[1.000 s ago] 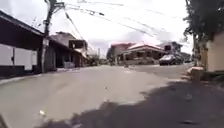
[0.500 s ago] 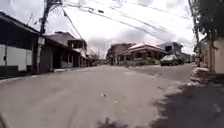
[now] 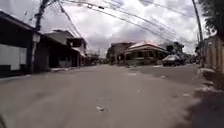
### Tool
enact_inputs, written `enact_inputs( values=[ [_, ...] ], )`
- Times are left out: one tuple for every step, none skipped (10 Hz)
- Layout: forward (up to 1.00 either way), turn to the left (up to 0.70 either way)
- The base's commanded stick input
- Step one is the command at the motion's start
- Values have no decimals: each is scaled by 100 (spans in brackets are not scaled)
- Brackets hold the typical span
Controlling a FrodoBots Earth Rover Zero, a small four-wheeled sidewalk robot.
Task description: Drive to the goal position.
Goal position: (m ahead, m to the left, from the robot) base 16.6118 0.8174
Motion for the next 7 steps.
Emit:
enact_inputs(
  values=[
    [100, 0],
    [100, 0],
    [100, 0],
    [100, 0],
    [100, 0],
    [100, 0],
    [100, 0]
  ],
)
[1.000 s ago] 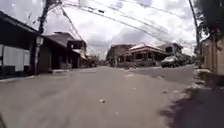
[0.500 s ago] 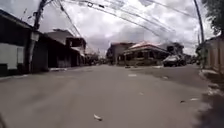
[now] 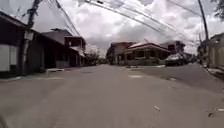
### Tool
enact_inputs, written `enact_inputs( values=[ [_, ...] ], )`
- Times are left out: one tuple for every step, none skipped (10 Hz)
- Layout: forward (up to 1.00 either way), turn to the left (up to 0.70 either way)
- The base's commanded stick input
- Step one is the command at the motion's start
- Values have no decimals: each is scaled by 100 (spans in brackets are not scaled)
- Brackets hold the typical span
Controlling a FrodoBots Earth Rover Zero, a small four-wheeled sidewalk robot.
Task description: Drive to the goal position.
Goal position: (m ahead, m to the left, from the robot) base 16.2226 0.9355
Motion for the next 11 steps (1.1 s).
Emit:
enact_inputs(
  values=[
    [100, 0],
    [100, 0],
    [100, 0],
    [100, 0],
    [100, 0],
    [100, 0],
    [100, 0],
    [100, 0],
    [100, 0],
    [100, 0],
    [100, 0]
  ],
)
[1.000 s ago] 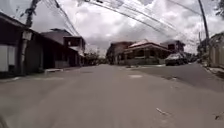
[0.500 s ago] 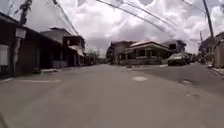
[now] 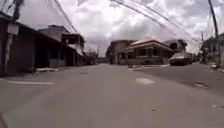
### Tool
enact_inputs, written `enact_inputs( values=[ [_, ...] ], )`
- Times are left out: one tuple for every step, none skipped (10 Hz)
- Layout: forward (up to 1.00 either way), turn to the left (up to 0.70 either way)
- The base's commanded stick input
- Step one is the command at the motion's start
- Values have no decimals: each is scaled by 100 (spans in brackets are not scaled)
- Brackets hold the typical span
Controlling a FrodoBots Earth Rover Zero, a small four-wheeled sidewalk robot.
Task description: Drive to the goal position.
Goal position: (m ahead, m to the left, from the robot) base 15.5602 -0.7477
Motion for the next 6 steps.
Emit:
enact_inputs(
  values=[
    [100, 0],
    [100, 0],
    [100, 1],
    [100, 20],
    [100, 0],
    [100, 0]
  ],
)
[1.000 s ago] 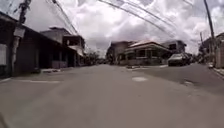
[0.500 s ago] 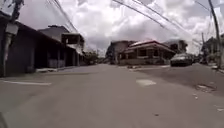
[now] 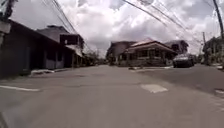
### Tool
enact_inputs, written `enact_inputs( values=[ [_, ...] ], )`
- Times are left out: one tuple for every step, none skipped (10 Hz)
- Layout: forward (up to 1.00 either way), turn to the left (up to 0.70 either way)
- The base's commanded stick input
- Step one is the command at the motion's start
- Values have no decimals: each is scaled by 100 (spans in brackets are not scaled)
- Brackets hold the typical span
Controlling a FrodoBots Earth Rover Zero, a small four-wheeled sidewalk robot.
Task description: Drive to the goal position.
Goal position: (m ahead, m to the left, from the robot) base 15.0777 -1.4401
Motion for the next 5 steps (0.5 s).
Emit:
enact_inputs(
  values=[
    [100, 0],
    [100, 0],
    [100, 0],
    [100, 0],
    [100, 0]
  ],
)
